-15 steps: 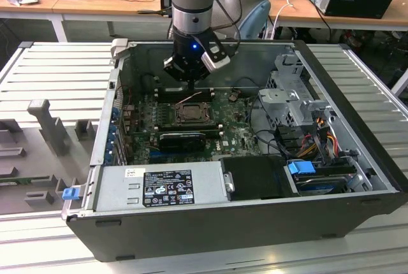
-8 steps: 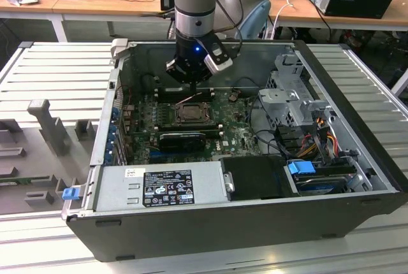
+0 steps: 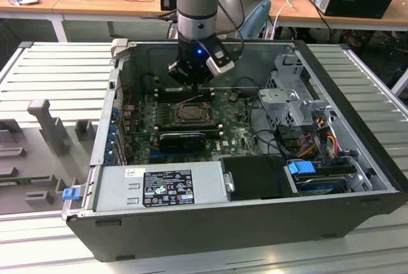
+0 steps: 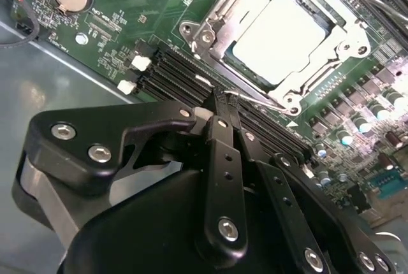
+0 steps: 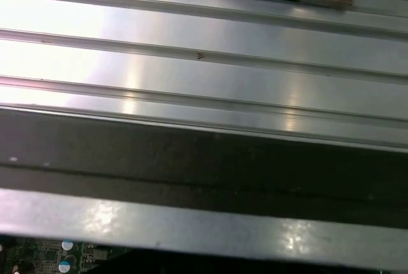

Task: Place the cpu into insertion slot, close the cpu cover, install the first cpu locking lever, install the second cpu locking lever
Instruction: 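Install the first cpu locking lever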

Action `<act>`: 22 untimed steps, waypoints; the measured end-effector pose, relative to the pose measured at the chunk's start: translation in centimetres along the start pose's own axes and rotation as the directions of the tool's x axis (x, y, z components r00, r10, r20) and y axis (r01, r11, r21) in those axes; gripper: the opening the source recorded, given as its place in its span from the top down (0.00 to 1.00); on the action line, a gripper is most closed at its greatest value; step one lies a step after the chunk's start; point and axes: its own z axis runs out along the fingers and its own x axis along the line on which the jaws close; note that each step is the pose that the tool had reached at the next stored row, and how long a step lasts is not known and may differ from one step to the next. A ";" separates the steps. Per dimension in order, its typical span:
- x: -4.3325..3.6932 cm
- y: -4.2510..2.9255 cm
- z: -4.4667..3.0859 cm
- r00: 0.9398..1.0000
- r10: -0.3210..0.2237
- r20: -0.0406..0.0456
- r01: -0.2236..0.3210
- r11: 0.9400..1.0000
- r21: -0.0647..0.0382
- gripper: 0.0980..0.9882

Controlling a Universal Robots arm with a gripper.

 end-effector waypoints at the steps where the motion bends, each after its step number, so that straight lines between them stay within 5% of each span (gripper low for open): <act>1: -0.02 -0.01 0.07 1.000 0.000 0.000 0.000 1.000 0.000 0.99; 10: -0.35 -0.13 1.02 1.000 0.001 0.000 -0.001 1.000 0.000 0.99; 22: -0.41 -0.51 1.41 1.000 0.015 0.001 -0.015 1.000 0.001 0.99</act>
